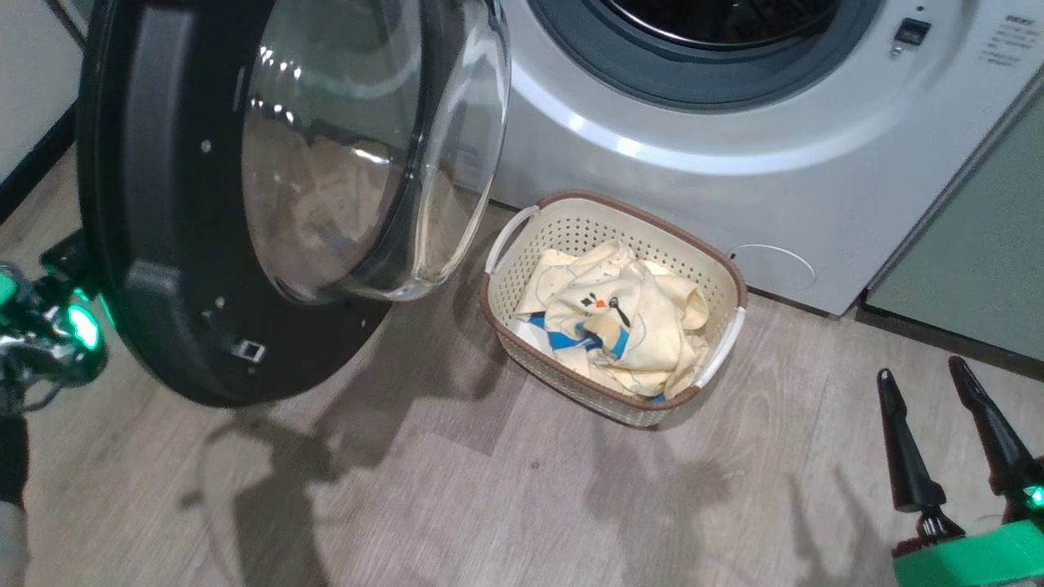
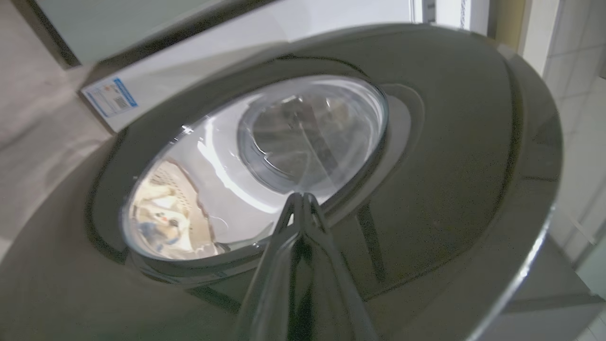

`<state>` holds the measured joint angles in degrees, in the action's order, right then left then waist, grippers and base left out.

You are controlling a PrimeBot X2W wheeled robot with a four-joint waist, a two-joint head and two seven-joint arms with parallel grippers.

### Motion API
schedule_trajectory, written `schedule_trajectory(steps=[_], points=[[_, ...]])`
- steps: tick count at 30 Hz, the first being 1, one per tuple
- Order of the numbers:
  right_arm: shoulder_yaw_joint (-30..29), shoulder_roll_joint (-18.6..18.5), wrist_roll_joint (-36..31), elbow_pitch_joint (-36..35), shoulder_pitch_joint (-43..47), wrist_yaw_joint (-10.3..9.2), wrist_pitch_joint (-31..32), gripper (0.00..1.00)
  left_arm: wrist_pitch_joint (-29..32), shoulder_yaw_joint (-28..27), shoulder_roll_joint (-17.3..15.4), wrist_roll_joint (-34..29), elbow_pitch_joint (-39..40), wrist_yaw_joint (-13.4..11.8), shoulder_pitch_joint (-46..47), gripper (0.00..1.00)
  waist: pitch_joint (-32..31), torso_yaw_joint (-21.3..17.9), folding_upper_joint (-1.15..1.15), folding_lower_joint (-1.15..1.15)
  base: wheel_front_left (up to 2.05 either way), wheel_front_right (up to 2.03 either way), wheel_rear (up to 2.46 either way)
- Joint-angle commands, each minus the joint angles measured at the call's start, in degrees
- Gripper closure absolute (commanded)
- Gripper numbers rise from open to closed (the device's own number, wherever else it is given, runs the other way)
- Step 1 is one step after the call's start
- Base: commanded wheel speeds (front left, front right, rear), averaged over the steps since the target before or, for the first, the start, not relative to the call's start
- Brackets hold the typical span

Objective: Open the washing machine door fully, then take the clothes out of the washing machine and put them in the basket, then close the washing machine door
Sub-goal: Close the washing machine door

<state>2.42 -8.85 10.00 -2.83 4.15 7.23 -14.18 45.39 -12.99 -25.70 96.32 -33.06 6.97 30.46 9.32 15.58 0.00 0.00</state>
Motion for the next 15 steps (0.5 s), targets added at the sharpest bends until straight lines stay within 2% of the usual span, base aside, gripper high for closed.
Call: schedule_trajectory(steps=[1, 15], points=[[0.95, -0.76, -0.06, -1.53, -2.46, 0.25, -0.59, 0.0, 0.85, -1.93, -2.39, 0.54, 2.94, 0.42, 1.06, 1.0, -0.04, -0.46, 0.0, 0.0, 0.0, 0.0, 0.0], [0.69, 1.02, -0.19, -1.61, -3.99, 0.25, -0.8, 0.0, 3.52, -0.35, 1.37, 2.11, 15.13, -1.99, -3.33, 1.0, 0.23, -6.59, 0.0, 0.0, 0.0, 0.0, 0.0]])
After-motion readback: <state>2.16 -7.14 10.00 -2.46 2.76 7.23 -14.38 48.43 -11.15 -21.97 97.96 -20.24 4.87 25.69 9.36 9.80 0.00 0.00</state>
